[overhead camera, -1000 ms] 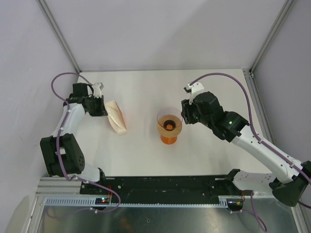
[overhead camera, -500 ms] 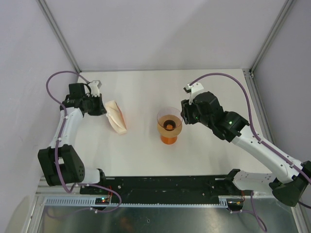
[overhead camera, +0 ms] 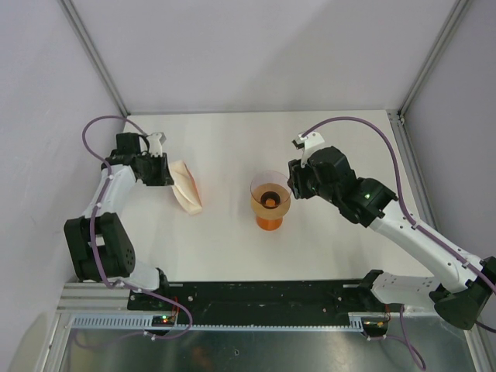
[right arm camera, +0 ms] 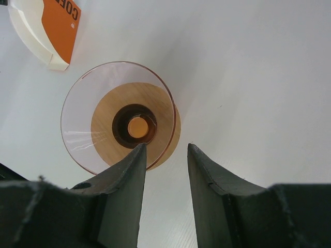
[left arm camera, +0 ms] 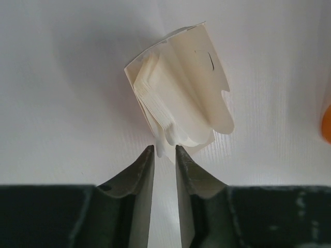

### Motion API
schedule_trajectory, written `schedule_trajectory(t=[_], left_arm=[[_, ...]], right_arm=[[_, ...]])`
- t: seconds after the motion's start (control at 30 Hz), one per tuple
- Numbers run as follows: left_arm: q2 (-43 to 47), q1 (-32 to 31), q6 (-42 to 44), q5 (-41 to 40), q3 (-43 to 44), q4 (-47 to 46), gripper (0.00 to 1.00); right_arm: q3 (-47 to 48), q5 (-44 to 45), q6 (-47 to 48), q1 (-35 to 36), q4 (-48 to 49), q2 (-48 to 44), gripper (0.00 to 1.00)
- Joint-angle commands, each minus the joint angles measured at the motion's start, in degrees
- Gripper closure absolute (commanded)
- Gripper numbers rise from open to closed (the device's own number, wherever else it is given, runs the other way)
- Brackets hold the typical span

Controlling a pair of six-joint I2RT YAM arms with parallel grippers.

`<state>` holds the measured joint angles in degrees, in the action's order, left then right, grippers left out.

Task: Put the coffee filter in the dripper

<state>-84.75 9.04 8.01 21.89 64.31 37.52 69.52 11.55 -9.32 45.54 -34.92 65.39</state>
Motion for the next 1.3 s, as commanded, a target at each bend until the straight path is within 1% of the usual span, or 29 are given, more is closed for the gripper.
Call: schedule_trajectory(t=[0.0, 0.1, 0.2, 0.53, 0.7, 0.87, 0.97, 1.1, 1.27], left_arm=[[-0.7, 0.6, 0.7, -0.4, 2.8, -1.6, 0.76], [-0.7, 0.7, 0.4, -0.4, 2.8, -1.8, 0.81], [-0.7, 0.9, 0.5, -0.4, 2.7, -1.9, 0.83], [-0.6, 1.7, 1.1, 0.7, 1.7, -1.9, 0.85], [-1.3, 1.8, 0.7, 2.4, 1.7, -1.9, 0.83], [-1.8, 1.8, 0.5, 3.2, 2.5, -2.0, 0.83], [-2.3, 1.8, 0.5, 3.2, 2.6, -2.0, 0.87], [-2.4, 1.8, 0.1, 3.5, 2.9, -2.0, 0.98], [-1.1, 1.7, 0.1, 4.0, 2.5, -1.8, 1.00]], right_arm=[[0.3, 0.5, -0.2, 0.3, 0.7, -1.3, 0.57], [0.3, 0.6, -0.1, 0.3, 0.7, -1.3, 0.57], [0.3, 0.6, -0.1, 0.3, 0.6, -1.3, 0.57], [0.3, 0.3, 0.0, 0.3, 0.7, -0.9, 0.57], [0.3, 0.3, 0.1, 0.3, 0.7, -1.1, 0.57], [0.3, 0.6, 0.1, 0.3, 0.5, -1.1, 0.56], [0.3, 0.5, 0.1, 0.3, 0.6, -1.1, 0.56], [0.3, 0.5, 0.3, 0.3, 0.6, -0.9, 0.56], [0.3, 0.6, 0.3, 0.3, 0.6, -0.8, 0.56]])
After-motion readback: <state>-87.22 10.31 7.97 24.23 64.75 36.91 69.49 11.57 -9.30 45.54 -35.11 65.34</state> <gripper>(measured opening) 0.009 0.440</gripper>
